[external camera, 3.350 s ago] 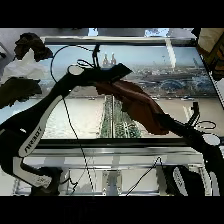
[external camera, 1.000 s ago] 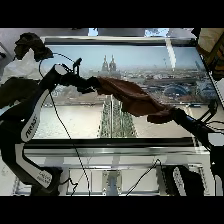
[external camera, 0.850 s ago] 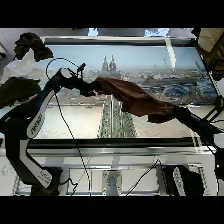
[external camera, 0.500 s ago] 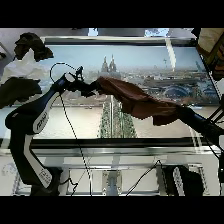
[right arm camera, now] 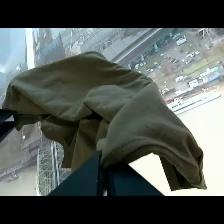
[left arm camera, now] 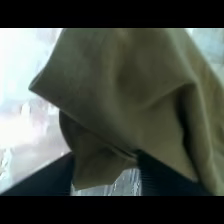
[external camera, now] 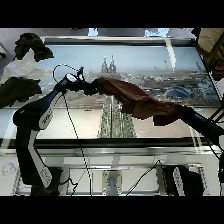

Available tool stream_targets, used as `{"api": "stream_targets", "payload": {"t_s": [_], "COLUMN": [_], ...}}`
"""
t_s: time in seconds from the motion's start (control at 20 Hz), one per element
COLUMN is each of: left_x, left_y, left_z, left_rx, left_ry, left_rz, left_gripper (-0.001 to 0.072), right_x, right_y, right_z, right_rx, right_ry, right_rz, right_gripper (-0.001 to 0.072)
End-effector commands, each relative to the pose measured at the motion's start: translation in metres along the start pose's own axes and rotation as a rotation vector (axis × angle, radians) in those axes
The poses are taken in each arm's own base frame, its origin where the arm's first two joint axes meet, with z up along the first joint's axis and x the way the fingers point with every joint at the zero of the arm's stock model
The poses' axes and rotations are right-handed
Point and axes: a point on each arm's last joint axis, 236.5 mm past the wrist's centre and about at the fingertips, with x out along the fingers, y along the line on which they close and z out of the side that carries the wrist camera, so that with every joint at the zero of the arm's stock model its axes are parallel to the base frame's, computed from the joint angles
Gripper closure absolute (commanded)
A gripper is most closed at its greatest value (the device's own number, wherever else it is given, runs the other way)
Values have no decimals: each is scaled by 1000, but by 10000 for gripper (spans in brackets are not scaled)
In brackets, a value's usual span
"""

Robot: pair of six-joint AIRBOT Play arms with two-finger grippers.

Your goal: Fold the shirts.

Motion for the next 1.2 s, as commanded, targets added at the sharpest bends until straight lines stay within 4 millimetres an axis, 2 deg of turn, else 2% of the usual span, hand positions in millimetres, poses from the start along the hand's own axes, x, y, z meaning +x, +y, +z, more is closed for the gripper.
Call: {"api": "stream_targets", "payload": {"t_s": [0.0,0.1,0.2,0.3,0.4,0.45,0.5,0.55,0.65,0.75,0.85,1.0,1.1,1.15], "left_x": [2,2,2,1,-10,-27,-53,-89,-190,-283,-357,-459,-508,-521], "left_y": [-2,-2,-2,-10,-48,-82,-119,-159,-232,-275,-306,-353,-376,-383], "left_z": [-5,-3,-3,-2,9,21,35,50,77,78,54,-5,-55,-78], "left_rx": [-7,-7,-5,-31,-71,-57,-25,9,69,170,314,544,729,826], "left_ry": [27,19,19,18,-3,-29,-77,-141,-296,-410,-468,-566,-649,-694], "left_rz": [-15,-14,-15,-49,-204,-340,-490,-648,-965,-1135,-1193,-1239,-1158,-1075], "left_gripper": [460,696,691,692,693,693,693,694,694,695,695,695,695,695], "right_x": [0,0,-1,-1,-2,-6,-12,-20,-44,-75,-113,-182,-224,-244], "right_y": [0,0,0,0,2,5,11,18,37,60,80,113,129,134], "right_z": [6,6,7,9,14,20,29,41,70,96,121,153,164,168], "right_rx": [1,1,1,1,-7,-19,-42,-70,-142,-224,-317,-440,-498,-522], "right_ry": [-24,-25,-29,-39,-53,-66,-87,-117,-189,-249,-325,-463,-537,-569], "right_rz": [-1,-1,-1,-1,0,2,3,2,1,-3,-35,-86,-123,-149], "right_gripper": [681,680,681,681,681,681,681,681,682,683,684,685,685,685]}}
